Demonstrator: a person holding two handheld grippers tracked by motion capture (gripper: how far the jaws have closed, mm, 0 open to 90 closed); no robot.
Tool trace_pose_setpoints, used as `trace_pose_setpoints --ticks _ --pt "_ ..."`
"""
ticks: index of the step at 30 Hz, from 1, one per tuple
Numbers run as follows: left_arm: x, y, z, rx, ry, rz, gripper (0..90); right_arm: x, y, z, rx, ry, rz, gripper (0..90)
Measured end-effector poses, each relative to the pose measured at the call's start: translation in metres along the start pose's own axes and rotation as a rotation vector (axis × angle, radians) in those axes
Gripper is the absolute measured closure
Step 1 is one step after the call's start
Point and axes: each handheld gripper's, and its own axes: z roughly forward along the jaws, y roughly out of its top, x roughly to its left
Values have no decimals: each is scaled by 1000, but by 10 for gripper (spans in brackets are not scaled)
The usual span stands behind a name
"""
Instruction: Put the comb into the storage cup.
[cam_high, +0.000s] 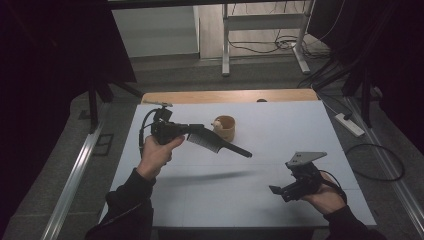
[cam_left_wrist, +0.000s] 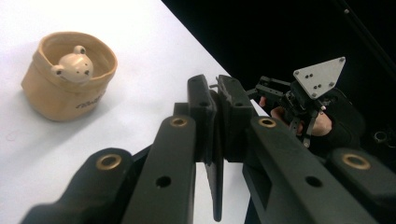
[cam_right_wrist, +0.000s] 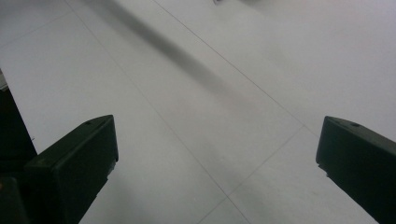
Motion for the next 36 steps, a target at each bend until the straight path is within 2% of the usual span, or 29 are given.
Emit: trace_pose_setpoints --ticks 9,18,26,29,36 --pt "3 6 -9 -10 17 0 839 -6 -9 -10 -8 -32 63 0" --pt "6 10 -17 -7 27 -2 839 -10 -23 -22 7 -93 115 0" --pt "7 14 -27 -23 43 -6 839 -12 -36 -32 31 -146 158 0" --pt "8 17 -30 -27 52 -9 839 -12 -39 -38 14 -162 188 0" --pt "9 25 -32 -24 78 -10 839 -13 -45 -48 18 -193 226 0"
